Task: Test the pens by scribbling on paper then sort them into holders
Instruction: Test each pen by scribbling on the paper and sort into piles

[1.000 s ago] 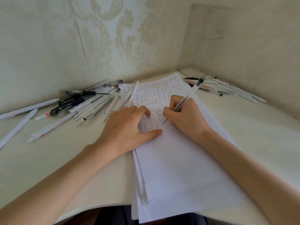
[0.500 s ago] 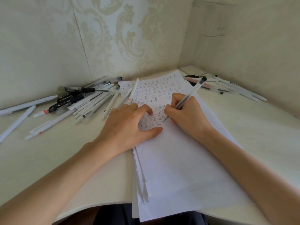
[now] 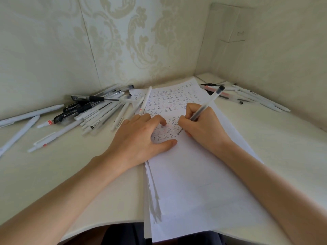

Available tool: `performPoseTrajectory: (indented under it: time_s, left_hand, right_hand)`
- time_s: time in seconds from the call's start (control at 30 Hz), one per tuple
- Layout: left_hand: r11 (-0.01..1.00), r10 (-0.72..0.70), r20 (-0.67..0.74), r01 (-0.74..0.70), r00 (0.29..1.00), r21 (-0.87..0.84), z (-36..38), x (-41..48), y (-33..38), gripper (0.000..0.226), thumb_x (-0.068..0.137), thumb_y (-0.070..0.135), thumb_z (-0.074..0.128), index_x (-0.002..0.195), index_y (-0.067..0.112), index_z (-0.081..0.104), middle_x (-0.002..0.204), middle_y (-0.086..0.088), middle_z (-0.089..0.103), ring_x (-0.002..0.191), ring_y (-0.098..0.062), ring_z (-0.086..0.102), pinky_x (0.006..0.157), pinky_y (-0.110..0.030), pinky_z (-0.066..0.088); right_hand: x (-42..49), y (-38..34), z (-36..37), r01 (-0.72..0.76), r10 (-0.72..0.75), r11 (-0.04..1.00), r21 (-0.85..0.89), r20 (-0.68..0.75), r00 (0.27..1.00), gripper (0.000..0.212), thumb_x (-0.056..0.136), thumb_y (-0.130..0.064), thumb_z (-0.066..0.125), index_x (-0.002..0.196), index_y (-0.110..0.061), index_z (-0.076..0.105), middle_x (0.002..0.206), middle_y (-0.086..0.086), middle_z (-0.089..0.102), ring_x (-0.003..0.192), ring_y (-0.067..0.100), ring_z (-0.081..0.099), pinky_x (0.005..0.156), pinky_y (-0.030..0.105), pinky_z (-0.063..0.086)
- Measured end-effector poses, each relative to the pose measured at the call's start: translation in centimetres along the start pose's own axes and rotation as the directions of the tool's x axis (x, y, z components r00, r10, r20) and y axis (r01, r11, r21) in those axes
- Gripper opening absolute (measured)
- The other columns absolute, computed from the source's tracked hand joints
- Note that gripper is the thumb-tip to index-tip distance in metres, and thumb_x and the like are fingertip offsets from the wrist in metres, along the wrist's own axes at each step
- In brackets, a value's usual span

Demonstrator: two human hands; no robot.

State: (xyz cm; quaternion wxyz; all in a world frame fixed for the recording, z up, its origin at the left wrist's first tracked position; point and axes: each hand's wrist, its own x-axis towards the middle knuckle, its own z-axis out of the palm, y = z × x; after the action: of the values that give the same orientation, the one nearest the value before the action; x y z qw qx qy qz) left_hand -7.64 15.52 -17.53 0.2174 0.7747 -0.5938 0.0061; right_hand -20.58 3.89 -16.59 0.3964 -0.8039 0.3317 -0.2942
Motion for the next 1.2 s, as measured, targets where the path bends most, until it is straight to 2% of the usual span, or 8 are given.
performPoseTrajectory:
  time_s: [0.23,0.33,0.43,0.53,0.6,0.77,0.9,1.2]
  left_hand:
    - [0.998,0.025,-0.004,-0.025,1.0,-0.052,0.1,-0.1,0.0,0.06,0.079,0.06,0.055,0.125,0.025,0.041,0.092,0.01,0.044,0.088,-0.006,0.036,0.075,-0.025,0.029]
    - [0.977,0.02,-0.027,-0.026,0.999,-0.21,0.0,-0.2,0.1,0.033,0.091,0.027,0.048,0.119,0.013,0.037,0.081,0.004,0.047,0.086,-0.014,0.048,0.073,-0.028,0.036]
    - [0.933,0.03,-0.016,-0.033,0.999,-0.357,-0.3,-0.3,-0.2,0.013,0.095,0.009,0.037,0.105,0.015,0.031,0.089,-0.004,0.053,0.086,-0.019,0.052,0.072,-0.031,0.039]
    - [0.904,0.092,-0.035,-0.099,0.995,-0.415,-0.1,-0.2,-0.5,0.013,0.098,0.011,0.034,0.109,0.014,0.029,0.107,0.001,0.059,0.091,-0.007,0.057,0.079,-0.022,0.045]
    - [0.873,0.111,-0.069,-0.13,0.991,-0.471,0.0,-0.1,-0.3,0.019,0.098,0.018,0.037,0.114,0.008,0.034,0.113,0.005,0.062,0.09,-0.001,0.06,0.079,-0.017,0.048]
    - [0.742,0.079,-0.047,-0.091,0.996,-0.665,-0.2,0.0,-0.1,0.022,0.091,0.029,0.046,0.1,0.009,0.051,0.101,0.009,0.069,0.087,-0.003,0.067,0.081,-0.026,0.053]
    - [0.75,0.091,-0.044,-0.098,0.995,-0.654,-0.2,0.0,-0.3,0.023,0.089,0.03,0.05,0.097,0.009,0.055,0.094,0.007,0.071,0.085,-0.002,0.067,0.083,-0.022,0.051]
    - [0.74,0.156,-0.141,-0.21,0.978,-0.639,-0.2,-0.3,-0.2,0.018,0.086,0.025,0.054,0.095,0.011,0.058,0.085,0.007,0.069,0.078,-0.001,0.066,0.074,-0.012,0.047]
  right_hand:
    - [-0.1,-0.2,0.0,-0.008,0.009,1.0,-0.01,0.029,1.0,0.034,0.08,-0.01,0.059,0.058,-0.017,0.034,0.045,-0.008,0.035,0.044,0.007,0.029,0.042,0.018,0.026]
    - [0.0,-0.1,0.0,-0.015,0.015,1.0,-0.014,-0.016,1.0,0.037,0.078,-0.005,0.057,0.059,-0.018,0.028,0.048,-0.01,0.024,0.047,0.008,0.022,0.044,0.021,0.02]
    - [0.0,-0.1,-0.2,-0.011,0.011,1.0,0.008,-0.04,0.999,0.037,0.083,-0.012,0.059,0.06,-0.017,0.031,0.049,-0.005,0.033,0.047,0.009,0.027,0.046,0.024,0.025]
    - [-0.2,-0.4,-0.5,-0.007,0.014,0.986,0.166,-0.041,0.999,0.043,0.09,-0.038,0.06,0.062,-0.016,0.035,0.042,0.0,0.045,0.04,0.01,0.033,0.043,0.019,0.03]
    - [-0.2,-0.6,-0.8,-0.015,0.022,0.94,0.34,-0.015,1.0,0.041,0.09,-0.039,0.058,0.064,-0.015,0.037,0.039,-0.003,0.041,0.038,0.01,0.03,0.041,0.018,0.027]
    - [0.0,-1.0,-1.4,-0.096,0.032,0.687,0.721,0.102,0.994,0.041,0.087,-0.044,0.048,0.072,-0.007,0.054,0.048,0.007,0.051,0.043,0.016,0.043,0.044,0.025,0.032]
    - [0.0,-0.9,-1.3,-0.128,0.052,0.685,0.718,0.126,0.991,0.044,0.099,-0.037,0.039,0.071,-0.007,0.056,0.048,0.009,0.052,0.042,0.018,0.042,0.044,0.025,0.032]
    - [-0.8,-1.5,-0.1,-0.127,-0.006,0.771,0.624,0.206,0.979,0.034,0.098,-0.011,0.037,0.067,-0.005,0.049,0.046,0.009,0.047,0.042,0.017,0.042,0.043,0.025,0.031]
